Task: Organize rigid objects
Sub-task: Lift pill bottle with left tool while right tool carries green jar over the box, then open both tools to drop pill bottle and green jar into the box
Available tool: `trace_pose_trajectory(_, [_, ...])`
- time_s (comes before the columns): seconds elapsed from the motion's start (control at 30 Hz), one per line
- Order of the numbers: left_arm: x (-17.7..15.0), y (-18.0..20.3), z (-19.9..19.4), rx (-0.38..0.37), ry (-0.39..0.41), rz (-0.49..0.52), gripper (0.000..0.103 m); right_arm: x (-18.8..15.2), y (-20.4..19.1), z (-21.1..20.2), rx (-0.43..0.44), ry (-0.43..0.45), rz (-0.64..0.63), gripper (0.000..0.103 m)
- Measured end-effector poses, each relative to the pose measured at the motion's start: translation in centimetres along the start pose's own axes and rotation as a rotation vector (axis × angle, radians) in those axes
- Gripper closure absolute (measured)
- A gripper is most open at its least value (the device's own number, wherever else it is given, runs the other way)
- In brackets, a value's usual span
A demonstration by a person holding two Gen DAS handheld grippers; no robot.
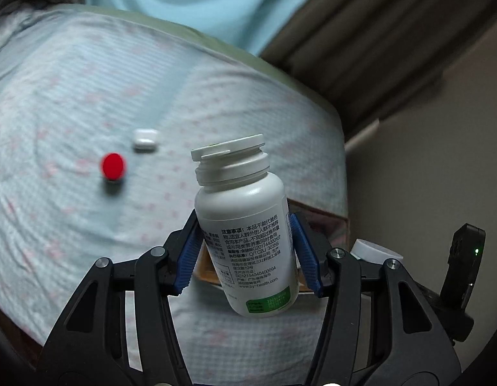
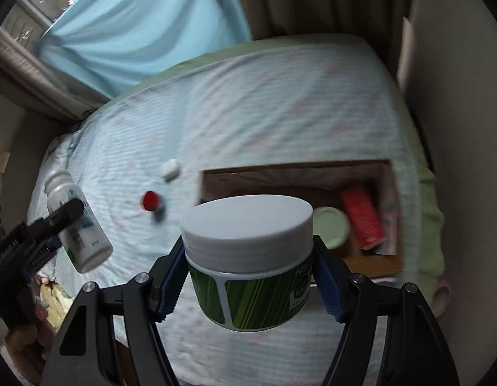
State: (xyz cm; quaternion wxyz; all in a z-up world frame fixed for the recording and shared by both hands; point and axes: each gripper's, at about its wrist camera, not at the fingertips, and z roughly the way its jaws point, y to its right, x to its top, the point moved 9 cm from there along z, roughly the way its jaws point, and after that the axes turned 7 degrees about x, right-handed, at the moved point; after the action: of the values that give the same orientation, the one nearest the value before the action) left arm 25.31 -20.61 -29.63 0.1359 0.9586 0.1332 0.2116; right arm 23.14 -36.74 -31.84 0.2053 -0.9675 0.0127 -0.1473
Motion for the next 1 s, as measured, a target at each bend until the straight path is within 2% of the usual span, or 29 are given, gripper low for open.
trace_pose_trajectory(0.2, [-1.4, 6.4, 5.5, 0.006, -0.077, 0.115, 0.052, -0.9, 6.2, 1.2, -0.019, -0.021, 0.031, 0.036])
trace_pose_trajectory(0.4, [-1.8, 9.5, 11.7, 0.024, -0.143, 0.191, 0.052, -1.9, 9.3, 4.0, -0.025, -0.049, -0.013, 0.036])
trace_pose_trajectory(0.67, [-3.0, 9.8, 19.2, 0.079, -0.230, 0.276, 0.052, -3.5, 10.3, 8.2, -0.024, -0.050, -0.063, 0.036])
trace_pose_trajectory(0.87, [-3.8, 10.1, 21.4, 0.110, -0.255, 0.364, 0.052, -3.4, 10.1, 10.1, -0.014, -0.051, -0.069, 0.035])
trace_pose_trajectory(0.97, [-3.9, 10.6, 21.8, 0.111, -0.267, 0.417, 0.051, -3.3, 10.2, 10.4, -0.038, -0.040, -0.062, 0.035])
trace_pose_trajectory(1.0, [-3.9, 10.7, 21.7, 0.110, -0.268, 0.426, 0.043, -3.2, 10.2, 10.3, -0.033, -0.028, -0.055, 0.029])
